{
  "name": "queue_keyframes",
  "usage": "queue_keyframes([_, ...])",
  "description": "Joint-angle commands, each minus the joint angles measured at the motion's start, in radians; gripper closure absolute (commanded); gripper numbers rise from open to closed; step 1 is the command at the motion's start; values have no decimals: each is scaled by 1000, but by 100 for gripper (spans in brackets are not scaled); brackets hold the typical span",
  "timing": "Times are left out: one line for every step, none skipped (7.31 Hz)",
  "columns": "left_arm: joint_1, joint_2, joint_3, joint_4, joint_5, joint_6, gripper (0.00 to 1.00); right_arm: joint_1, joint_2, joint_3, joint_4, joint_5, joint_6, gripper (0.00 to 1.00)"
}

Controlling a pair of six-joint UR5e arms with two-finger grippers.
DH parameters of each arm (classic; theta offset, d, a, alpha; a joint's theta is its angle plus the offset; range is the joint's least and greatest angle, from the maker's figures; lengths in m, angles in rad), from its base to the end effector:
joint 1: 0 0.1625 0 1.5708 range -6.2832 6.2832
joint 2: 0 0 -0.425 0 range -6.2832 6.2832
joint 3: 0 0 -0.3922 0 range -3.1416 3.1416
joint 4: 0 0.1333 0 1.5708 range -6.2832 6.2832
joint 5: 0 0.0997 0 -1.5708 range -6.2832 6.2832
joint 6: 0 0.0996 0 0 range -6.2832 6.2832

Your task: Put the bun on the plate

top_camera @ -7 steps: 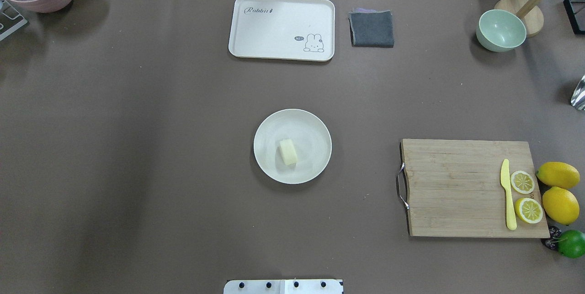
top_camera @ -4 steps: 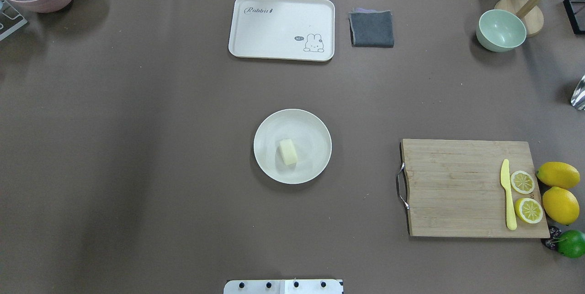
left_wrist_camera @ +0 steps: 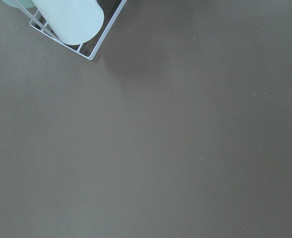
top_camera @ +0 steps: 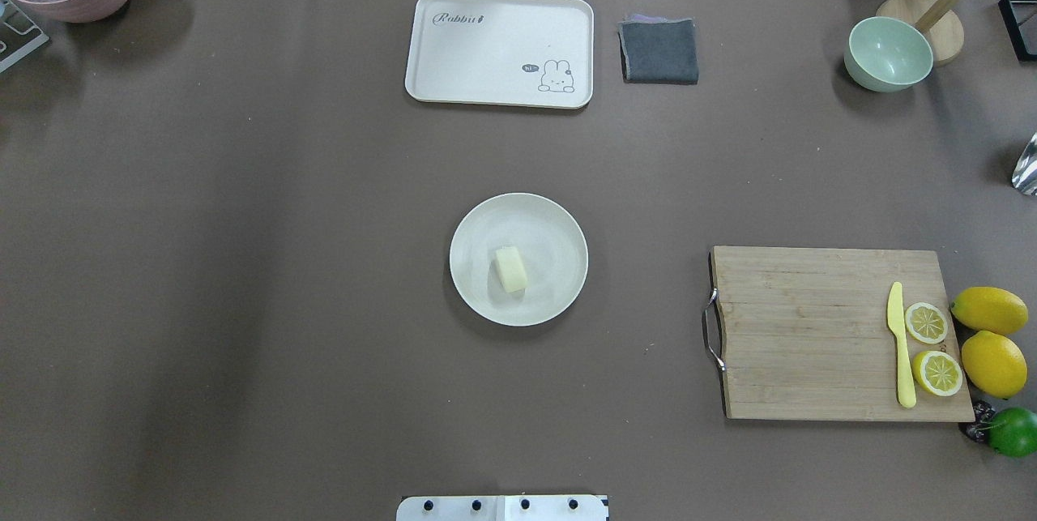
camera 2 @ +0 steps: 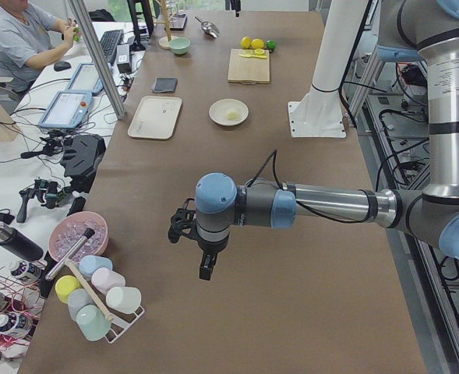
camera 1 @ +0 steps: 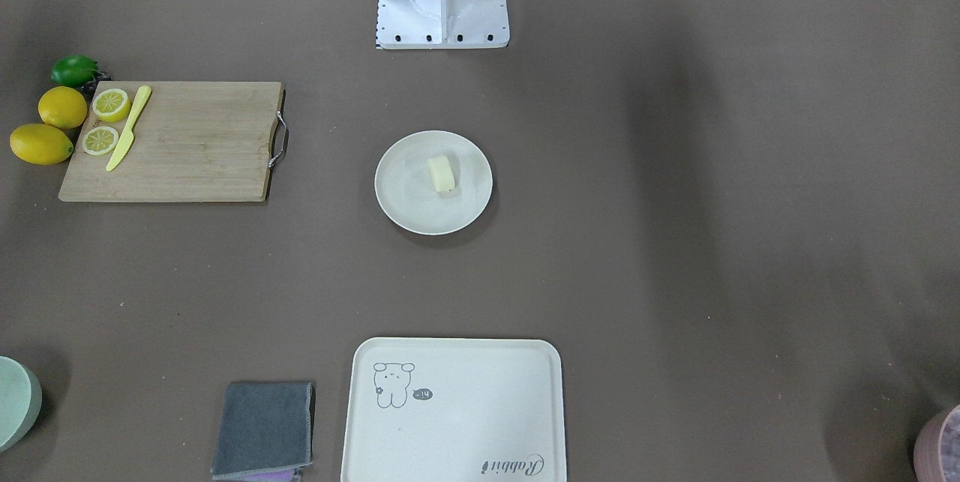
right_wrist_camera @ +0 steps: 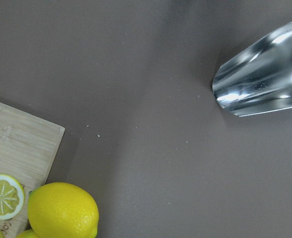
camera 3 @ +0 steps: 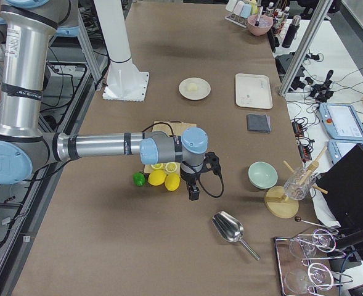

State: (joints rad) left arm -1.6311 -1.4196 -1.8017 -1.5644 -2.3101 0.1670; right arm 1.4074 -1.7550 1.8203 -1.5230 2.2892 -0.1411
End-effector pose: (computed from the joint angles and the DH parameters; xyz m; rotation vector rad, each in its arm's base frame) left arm -0.0921 -0.4270 0.6175 0.1534 0.7268 0.1289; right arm -0.0016 -0.4265 0.6180 0.1007 -0.7222 -0.3316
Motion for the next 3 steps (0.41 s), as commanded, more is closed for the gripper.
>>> queue_keyframes([1, -1, 4, -2, 0, 0, 2, -1, -1, 2, 1, -4, 0, 0])
queue_keyframes([1, -1, -1, -2, 0, 0, 2, -1, -1, 1, 1, -5, 0, 0])
queue_keyframes([1, -4, 1, -2, 0, 0, 2, -1, -1, 1, 1, -2, 2, 0])
